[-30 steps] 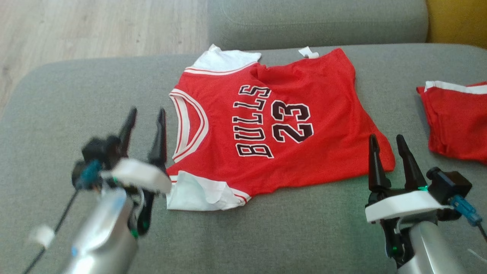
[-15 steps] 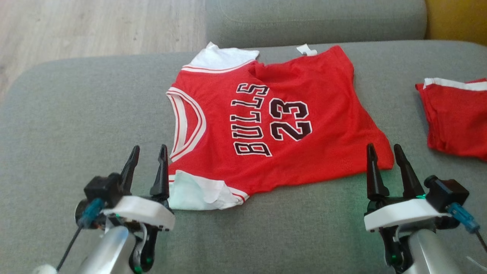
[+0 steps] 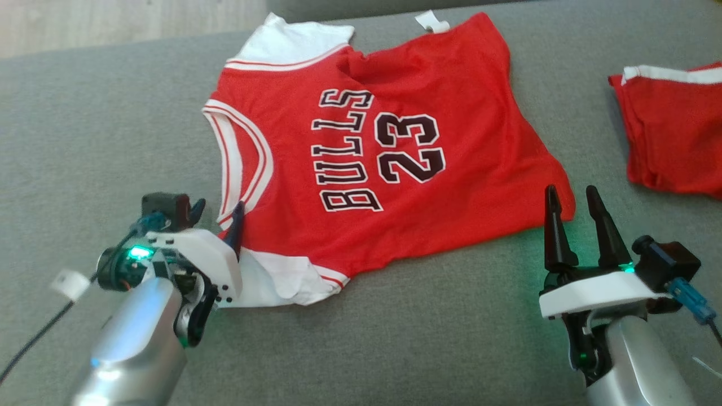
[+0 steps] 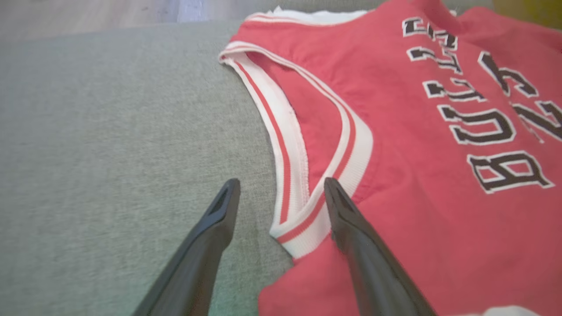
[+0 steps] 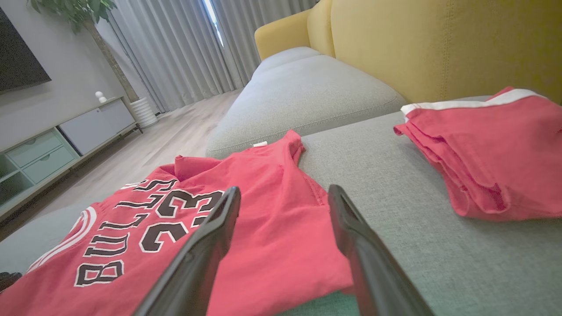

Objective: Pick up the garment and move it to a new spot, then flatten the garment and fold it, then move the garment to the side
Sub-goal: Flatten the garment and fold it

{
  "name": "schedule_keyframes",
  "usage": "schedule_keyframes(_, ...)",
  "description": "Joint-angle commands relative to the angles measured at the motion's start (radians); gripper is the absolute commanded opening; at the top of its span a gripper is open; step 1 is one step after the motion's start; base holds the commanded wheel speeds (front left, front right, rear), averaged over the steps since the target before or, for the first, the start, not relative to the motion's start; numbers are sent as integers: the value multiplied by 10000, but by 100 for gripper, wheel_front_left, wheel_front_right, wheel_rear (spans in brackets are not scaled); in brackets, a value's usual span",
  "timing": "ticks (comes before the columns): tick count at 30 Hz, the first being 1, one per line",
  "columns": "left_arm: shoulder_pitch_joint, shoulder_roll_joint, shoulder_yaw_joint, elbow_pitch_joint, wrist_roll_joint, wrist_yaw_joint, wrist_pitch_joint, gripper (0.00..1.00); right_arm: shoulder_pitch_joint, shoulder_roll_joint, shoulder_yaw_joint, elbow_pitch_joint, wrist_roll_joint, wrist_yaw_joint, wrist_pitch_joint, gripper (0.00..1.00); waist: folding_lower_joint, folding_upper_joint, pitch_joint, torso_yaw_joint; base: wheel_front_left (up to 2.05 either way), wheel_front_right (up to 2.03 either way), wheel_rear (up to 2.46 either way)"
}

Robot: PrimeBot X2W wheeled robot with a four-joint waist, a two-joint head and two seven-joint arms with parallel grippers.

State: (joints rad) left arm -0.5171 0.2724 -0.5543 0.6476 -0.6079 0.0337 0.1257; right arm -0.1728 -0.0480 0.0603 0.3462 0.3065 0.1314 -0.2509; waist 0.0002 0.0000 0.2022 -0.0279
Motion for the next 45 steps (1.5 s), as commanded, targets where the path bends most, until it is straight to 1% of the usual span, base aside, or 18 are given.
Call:
schedule_keyframes(1,-528,344,217,-85,-64,-87,169,100,-339,-22,244,-347,-18,-7,-109,100,-2,0,160,-146,0,0,0)
schedule_keyframes(6,-887,396,96,417,-157,-371,650,100,-437,-22,235,-327,1,-7,-109,100,-2,0,346,-323,0,0,0)
schedule_keyframes(10,-1110,427,12,699,-207,-465,1035,100,-493,-22,251,-348,34,-7,-109,100,-2,0,453,-440,0,0,0)
schedule_keyframes(11,-1154,425,-20,775,-241,-510,1200,81,-504,-22,262,-355,38,-7,-109,100,-2,0,477,-464,0,0,0)
schedule_keyframes(12,-1218,437,-46,831,-264,-556,1337,0,-519,-22,278,-362,44,-7,-109,100,-2,0,504,-494,0,0,0)
schedule_keyframes(17,-1704,648,37,1017,-289,-630,1427,0,-647,-22,386,-387,110,-7,-109,100,-2,0,644,-681,0,0,0)
schedule_keyframes(22,-2523,917,257,1105,-206,-642,994,0,-776,-22,518,-443,188,-7,-109,100,-2,0,877,-887,0,0,0)
schedule_keyframes(31,-4600,1401,533,1642,128,-719,229,0,-1081,-22,777,-559,322,-7,-109,100,-2,0,1470,-1334,0,0,0)
schedule_keyframes(34,-5212,1430,553,2007,219,-760,20,0,-1141,-22,840,-589,364,-7,-109,100,-2,0,1608,-1429,0,0,0)
schedule_keyframes(37,-5567,1332,501,2412,247,-837,-53,0,-1154,-22,849,-604,386,-7,-109,100,-2,0,1648,-1459,0,0,0)
schedule_keyframes(38,-5620,1286,492,2549,229,-858,-56,73,-1149,-22,833,-606,391,-7,-109,100,-2,0,1644,-1448,0,0,0)
schedule_keyframes(39,-5651,1248,459,2661,236,-886,-83,100,-1140,-22,807,-607,390,-7,-109,100,-2,0,1635,-1423,0,0,0)
schedule_keyframes(45,-5395,1095,250,3059,271,-1103,-477,100,-1065,-22,726,-525,335,-7,-109,100,-2,0,1422,-1155,0,0,0)
